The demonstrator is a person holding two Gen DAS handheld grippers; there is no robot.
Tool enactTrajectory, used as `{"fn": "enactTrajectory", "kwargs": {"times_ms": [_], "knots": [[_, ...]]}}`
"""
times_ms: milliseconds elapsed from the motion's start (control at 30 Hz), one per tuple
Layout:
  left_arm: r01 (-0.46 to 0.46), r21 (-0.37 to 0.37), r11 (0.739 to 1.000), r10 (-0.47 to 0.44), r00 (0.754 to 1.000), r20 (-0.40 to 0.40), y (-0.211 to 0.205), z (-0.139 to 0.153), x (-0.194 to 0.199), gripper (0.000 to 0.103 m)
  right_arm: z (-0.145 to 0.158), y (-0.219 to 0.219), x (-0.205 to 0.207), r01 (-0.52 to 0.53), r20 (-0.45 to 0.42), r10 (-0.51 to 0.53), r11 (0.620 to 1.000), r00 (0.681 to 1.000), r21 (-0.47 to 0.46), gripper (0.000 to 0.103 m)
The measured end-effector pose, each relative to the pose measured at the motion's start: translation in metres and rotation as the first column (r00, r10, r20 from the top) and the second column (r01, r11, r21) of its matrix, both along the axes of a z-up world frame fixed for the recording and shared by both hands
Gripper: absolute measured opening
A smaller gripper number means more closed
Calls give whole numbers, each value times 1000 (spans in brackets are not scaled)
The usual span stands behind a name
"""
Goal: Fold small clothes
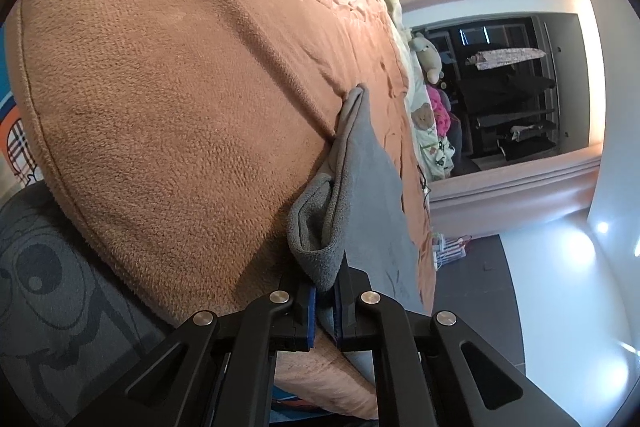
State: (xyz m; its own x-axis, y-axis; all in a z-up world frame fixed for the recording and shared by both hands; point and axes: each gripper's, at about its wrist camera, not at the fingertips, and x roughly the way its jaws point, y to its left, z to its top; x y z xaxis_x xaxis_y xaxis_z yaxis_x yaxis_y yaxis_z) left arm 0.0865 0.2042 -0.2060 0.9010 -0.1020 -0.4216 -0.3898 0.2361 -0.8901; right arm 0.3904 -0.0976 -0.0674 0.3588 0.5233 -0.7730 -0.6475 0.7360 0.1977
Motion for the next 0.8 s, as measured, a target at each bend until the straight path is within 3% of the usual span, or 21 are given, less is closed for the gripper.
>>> {"fn": "enactTrajectory", "kwargs": {"times_ms": [133, 800], "knots": [[-15, -2, 1000, 15, 1000, -20, -1, 1, 0, 6, -13, 12, 17, 25, -18, -25, 1000, 1000, -13, 29], [-111, -10, 994, 108, 984, -138, -14, 5, 5, 6, -11, 70, 112, 30, -61, -33, 999, 998, -45, 29]]}}
